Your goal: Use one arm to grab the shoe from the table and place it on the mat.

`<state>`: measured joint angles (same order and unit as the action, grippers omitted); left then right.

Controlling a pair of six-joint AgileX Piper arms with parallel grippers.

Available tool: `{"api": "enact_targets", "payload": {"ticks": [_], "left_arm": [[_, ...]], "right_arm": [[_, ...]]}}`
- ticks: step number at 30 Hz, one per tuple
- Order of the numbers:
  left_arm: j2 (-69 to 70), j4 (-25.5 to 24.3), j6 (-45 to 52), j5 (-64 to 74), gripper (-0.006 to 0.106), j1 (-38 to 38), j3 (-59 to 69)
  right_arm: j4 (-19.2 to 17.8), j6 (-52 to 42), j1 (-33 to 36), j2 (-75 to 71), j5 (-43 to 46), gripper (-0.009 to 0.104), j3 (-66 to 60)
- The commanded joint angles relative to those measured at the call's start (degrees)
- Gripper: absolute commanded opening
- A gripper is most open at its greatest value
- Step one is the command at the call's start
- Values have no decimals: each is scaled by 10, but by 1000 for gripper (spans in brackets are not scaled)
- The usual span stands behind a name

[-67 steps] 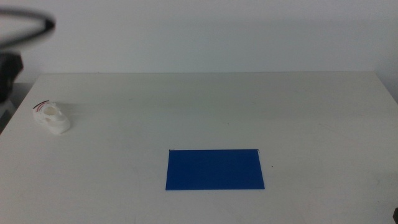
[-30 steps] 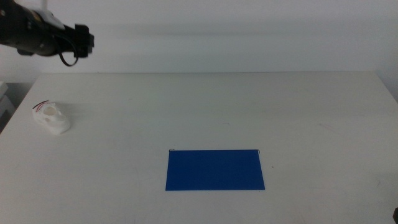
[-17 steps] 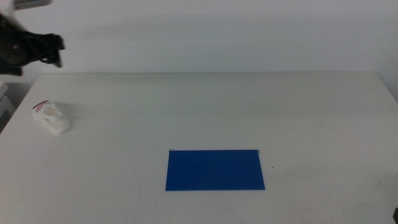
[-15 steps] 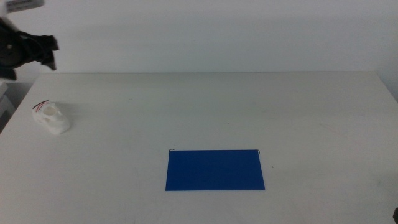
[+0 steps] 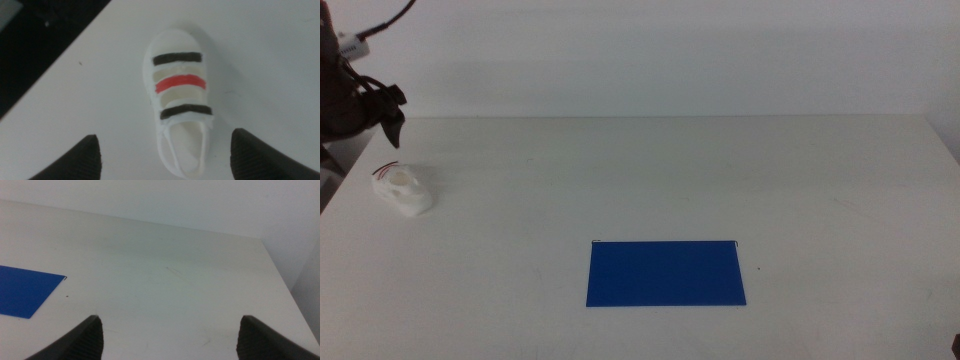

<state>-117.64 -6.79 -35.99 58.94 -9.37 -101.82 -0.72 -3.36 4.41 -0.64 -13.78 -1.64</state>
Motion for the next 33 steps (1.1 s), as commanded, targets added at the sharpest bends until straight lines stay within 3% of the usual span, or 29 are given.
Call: {"api": "enact_targets", "payload": {"ticks": [1, 13, 27, 30, 33], "left_arm": [[24, -5, -31, 3, 84, 1, -24], [-26, 9, -67, -6, 73, 2, -34], [-57, 28, -60, -21, 48, 2, -34], [-57, 28, -37, -24, 49, 2, -35], [-57, 28, -35, -21, 58, 2, -35]], "right_arm": [[-6, -6, 2, 2, 42, 78, -3], [-6, -6, 2, 2, 42, 78, -3], [-6, -6, 2, 2, 42, 78, -3], [-6, -6, 2, 2, 42, 78, -3], [-6, -6, 2, 2, 42, 78, -3]]}}
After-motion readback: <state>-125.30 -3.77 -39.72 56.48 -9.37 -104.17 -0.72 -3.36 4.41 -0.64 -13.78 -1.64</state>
